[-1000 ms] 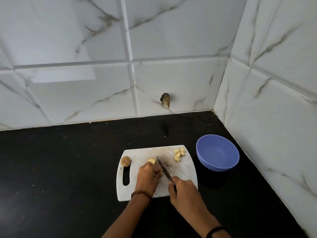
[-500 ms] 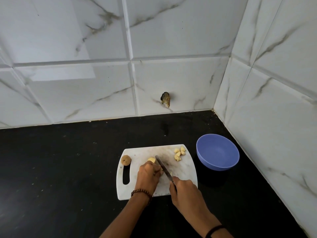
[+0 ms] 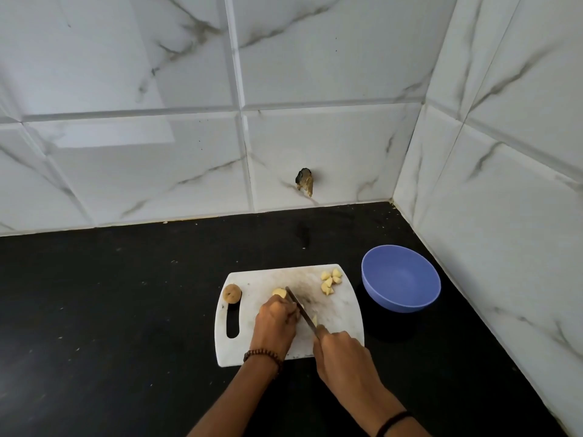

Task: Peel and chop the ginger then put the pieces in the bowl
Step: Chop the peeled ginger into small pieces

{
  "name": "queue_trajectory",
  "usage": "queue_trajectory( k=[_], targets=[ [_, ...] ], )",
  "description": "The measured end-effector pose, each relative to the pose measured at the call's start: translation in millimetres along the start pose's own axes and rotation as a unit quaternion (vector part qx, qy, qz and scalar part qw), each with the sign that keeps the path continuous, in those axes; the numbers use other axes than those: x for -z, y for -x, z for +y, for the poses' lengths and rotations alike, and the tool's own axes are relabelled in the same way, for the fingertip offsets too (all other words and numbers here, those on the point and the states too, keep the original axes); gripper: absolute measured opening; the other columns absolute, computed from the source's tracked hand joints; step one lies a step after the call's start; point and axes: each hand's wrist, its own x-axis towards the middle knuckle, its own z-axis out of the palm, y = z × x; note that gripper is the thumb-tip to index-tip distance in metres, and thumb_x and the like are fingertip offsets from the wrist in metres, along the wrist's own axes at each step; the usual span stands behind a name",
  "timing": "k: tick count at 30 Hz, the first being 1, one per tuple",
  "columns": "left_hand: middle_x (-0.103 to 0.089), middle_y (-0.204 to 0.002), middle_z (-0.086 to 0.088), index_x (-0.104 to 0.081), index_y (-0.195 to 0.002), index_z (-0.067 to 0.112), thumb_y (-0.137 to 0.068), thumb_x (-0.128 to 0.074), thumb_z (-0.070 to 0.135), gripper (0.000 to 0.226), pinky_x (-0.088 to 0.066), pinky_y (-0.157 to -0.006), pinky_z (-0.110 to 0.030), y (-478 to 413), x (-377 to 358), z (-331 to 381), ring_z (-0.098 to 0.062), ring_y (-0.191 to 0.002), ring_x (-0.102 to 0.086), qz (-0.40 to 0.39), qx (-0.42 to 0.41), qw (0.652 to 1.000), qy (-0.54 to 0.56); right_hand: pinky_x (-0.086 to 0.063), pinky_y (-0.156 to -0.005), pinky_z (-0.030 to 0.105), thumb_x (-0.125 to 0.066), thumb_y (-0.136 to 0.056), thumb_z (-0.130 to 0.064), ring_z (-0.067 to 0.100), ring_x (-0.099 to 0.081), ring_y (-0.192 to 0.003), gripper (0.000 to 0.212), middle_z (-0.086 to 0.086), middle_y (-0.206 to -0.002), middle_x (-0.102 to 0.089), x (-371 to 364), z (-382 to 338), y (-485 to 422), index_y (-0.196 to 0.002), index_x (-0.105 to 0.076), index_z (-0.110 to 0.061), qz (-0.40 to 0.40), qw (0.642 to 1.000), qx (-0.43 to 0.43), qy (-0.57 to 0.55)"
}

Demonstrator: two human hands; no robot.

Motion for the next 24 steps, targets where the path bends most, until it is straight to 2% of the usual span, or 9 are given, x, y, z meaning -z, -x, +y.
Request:
queue_trajectory(
  k=[7, 11, 19, 24],
  targets=[
    [-0.063, -0.106, 0.004, -0.072, -0.103, 0.019, -0.090, -0.063, 0.022, 0.016, -0.042, -0.080, -0.008, -1, -2, -1, -0.003, -0.088, -0.054, 0.011, 0.026, 1.000, 0.003, -0.055, -0.081, 0.028, -0.042, -0.104, -0.034, 0.015, -0.064, -0.096, 0.035, 0.002, -0.108, -0.064, 0, 10, 18, -0.136, -0.045, -0.021, -0.018, 0.999, -0.014, -0.022],
    [-0.062, -0.105, 0.005, -0.072, -0.103, 0.019, -0.089, -0.064, 0.021, 0.016, -0.049, -0.084, -0.016, -2, 0, 1, -0.006, -0.089, -0.056, 0.011, 0.040, 0.999, 0.007, -0.056, -0.081, 0.029, -0.039, -0.104, -0.036, 0.014, -0.064, -0.092, 0.033, 0.001, -0.106, -0.064, 2, 12, 24, -0.133, -0.048, -0.023, -0.015, 1.000, -0.010, -0.024],
    [-0.065, -0.102, 0.001, -0.070, -0.104, 0.018, -0.091, -0.061, 0.021, 0.016, -0.053, -0.084, -0.025, -4, -2, 3, -0.012, -0.091, -0.060, 0.007, 0.039, 0.999, -0.008, -0.055, -0.081, 0.032, -0.041, -0.103, -0.036, 0.017, -0.064, -0.092, 0.029, 0.004, -0.107, -0.062, 14, 21, 33, -0.124, -0.055, -0.021, -0.022, 1.000, 0.008, -0.011],
    [-0.065, -0.100, -0.001, -0.070, -0.101, 0.016, -0.093, -0.057, 0.020, 0.016, -0.050, -0.082, -0.025, -6, -2, 4, -0.015, -0.091, -0.060, 0.009, 0.037, 0.999, -0.011, -0.055, -0.081, 0.033, -0.042, -0.103, -0.035, 0.018, -0.064, -0.092, 0.029, 0.004, -0.107, -0.063, 15, 21, 35, -0.124, -0.055, -0.020, -0.021, 1.000, 0.011, 0.002]
  ],
)
